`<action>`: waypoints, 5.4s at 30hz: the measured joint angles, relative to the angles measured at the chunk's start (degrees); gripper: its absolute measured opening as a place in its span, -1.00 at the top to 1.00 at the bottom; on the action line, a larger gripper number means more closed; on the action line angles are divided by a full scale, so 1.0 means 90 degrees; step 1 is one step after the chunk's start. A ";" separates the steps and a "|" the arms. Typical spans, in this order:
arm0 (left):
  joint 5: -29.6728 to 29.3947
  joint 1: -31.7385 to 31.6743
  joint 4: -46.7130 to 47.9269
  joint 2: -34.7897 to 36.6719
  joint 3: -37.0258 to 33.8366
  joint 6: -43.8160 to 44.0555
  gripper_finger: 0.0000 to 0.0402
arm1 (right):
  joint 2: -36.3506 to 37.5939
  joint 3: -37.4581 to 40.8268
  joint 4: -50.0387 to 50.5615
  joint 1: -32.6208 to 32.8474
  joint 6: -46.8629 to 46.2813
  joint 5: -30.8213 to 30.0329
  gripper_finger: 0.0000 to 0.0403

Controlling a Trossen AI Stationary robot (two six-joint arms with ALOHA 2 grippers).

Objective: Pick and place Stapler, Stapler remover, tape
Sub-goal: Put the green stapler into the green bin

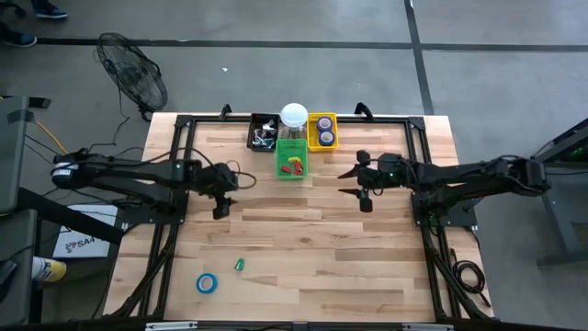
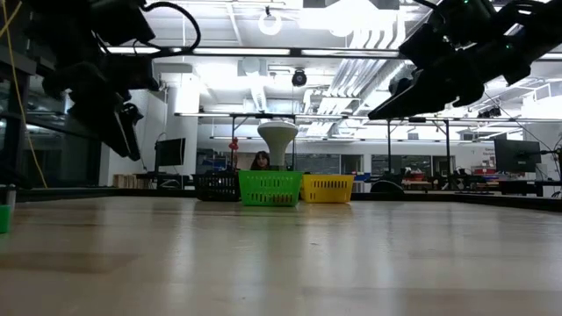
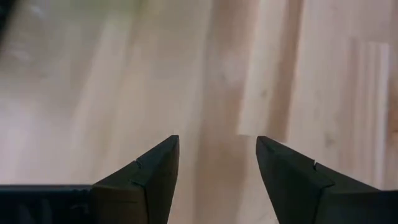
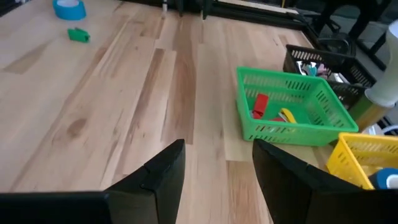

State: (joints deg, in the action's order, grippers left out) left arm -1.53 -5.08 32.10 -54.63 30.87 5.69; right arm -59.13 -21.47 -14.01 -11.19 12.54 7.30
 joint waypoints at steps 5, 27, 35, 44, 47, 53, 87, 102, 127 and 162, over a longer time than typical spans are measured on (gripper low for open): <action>0.0015 0.0809 -0.0545 -0.0442 0.0000 0.0717 -0.04 | 0.0000 0.0000 0.0055 0.0156 0.0148 -0.0011 0.11; -0.1711 0.3262 -0.1025 -0.0964 -0.0002 0.5165 -0.04 | -0.0005 -0.0005 0.0909 0.0610 0.0328 -0.0080 0.11; -0.1860 0.3715 -0.0808 -0.1261 0.0181 0.6401 -0.04 | -0.0005 -0.0005 0.1206 0.0669 0.0328 -0.0075 0.11; -0.1199 0.3735 -0.0015 -0.2426 0.1356 0.6940 -0.04 | -0.0005 -0.0005 0.1362 0.0666 0.0328 -0.0033 0.11; -0.0947 0.3735 0.0465 -0.2748 0.1787 0.7488 -0.04 | -0.0005 -0.0005 0.1367 0.0666 0.0328 -0.0031 0.11; -0.0209 0.3735 0.1331 -0.3309 0.2529 0.8423 -0.04 | -0.0005 -0.0007 0.1366 0.0666 0.0310 -0.0028 0.11; 0.1431 0.3735 0.1683 -0.5413 0.4020 1.0091 -0.04 | -0.0007 -0.0007 0.1783 0.0951 0.0182 0.1094 0.11; 0.1689 0.3735 0.1603 -0.5713 0.4007 1.0172 -0.04 | -0.0007 -0.0007 0.1779 0.1215 0.0328 0.1067 0.11; 0.1813 0.3733 0.1326 -0.5819 0.4010 0.9993 0.39 | -0.0007 -0.0007 0.1789 0.1215 0.0325 0.1064 0.11; -0.2285 0.2219 0.2363 -0.5841 0.4714 0.4512 0.67 | -0.0007 -0.0007 0.1038 0.1213 0.0301 0.0322 0.11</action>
State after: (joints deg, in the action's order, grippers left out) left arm -22.09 14.89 53.37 -107.20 73.30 46.29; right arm -59.20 -21.54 -4.68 -0.27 15.24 10.20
